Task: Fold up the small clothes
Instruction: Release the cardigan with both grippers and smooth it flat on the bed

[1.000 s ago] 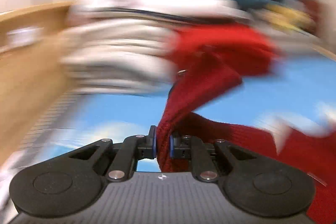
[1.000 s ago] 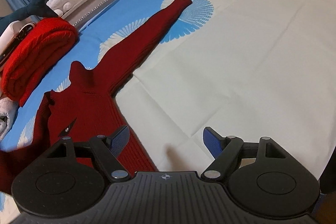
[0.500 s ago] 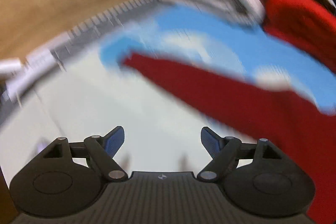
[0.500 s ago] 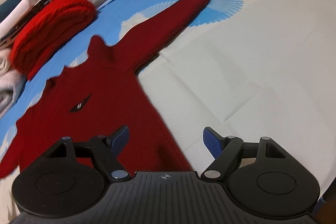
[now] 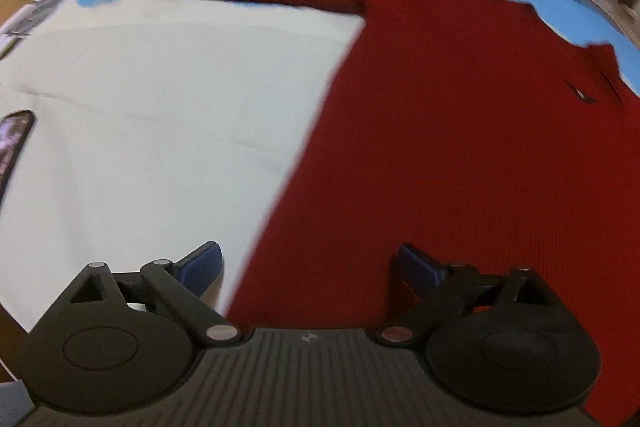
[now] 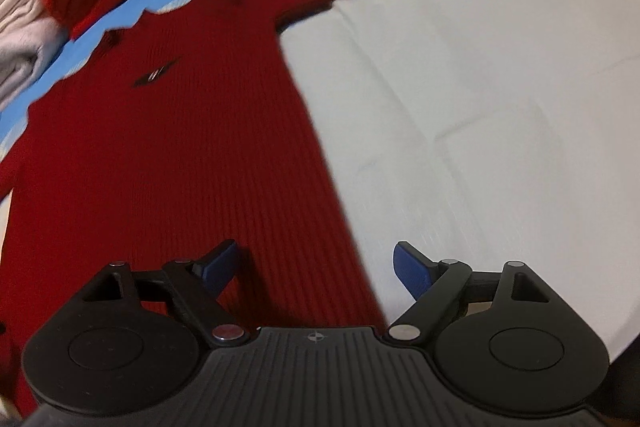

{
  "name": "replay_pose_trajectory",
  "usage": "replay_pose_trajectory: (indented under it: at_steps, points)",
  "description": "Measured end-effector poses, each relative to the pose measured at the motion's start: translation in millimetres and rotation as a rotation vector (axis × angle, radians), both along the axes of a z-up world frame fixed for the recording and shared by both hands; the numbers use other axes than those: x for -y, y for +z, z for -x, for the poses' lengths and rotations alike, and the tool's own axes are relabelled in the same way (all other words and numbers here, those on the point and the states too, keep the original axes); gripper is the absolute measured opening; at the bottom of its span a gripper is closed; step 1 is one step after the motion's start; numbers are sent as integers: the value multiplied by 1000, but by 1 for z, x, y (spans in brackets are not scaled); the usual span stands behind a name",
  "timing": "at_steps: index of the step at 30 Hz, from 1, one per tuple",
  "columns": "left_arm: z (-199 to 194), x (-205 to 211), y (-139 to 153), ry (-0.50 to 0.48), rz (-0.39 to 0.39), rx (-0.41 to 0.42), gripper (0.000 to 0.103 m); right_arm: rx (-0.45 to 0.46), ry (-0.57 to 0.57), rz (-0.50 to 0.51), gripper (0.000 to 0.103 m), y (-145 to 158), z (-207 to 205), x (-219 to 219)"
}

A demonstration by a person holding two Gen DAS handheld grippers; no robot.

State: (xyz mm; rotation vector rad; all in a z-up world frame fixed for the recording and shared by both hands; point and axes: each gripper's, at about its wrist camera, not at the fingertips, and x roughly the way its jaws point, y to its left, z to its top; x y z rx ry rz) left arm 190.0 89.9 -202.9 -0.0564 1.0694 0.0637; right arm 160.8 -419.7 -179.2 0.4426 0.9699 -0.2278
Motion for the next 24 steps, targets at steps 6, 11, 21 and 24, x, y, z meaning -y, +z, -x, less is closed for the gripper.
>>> replay_pose_trajectory:
  at_steps: [6,11,21,24]
  points:
    - [27,13,-5,-48,-16,10,101,-12,136,114,90,-3,31,-32]
    - [42,24,-7,-114,-59,36,103,20,111,76,94,-2,52,-33]
    - [61,25,6,-82,-94,80,68,85,176,69,29,1,85,-57]
    - [70,30,9,-101,-112,105,25,103,144,31,22,2,90,-55]
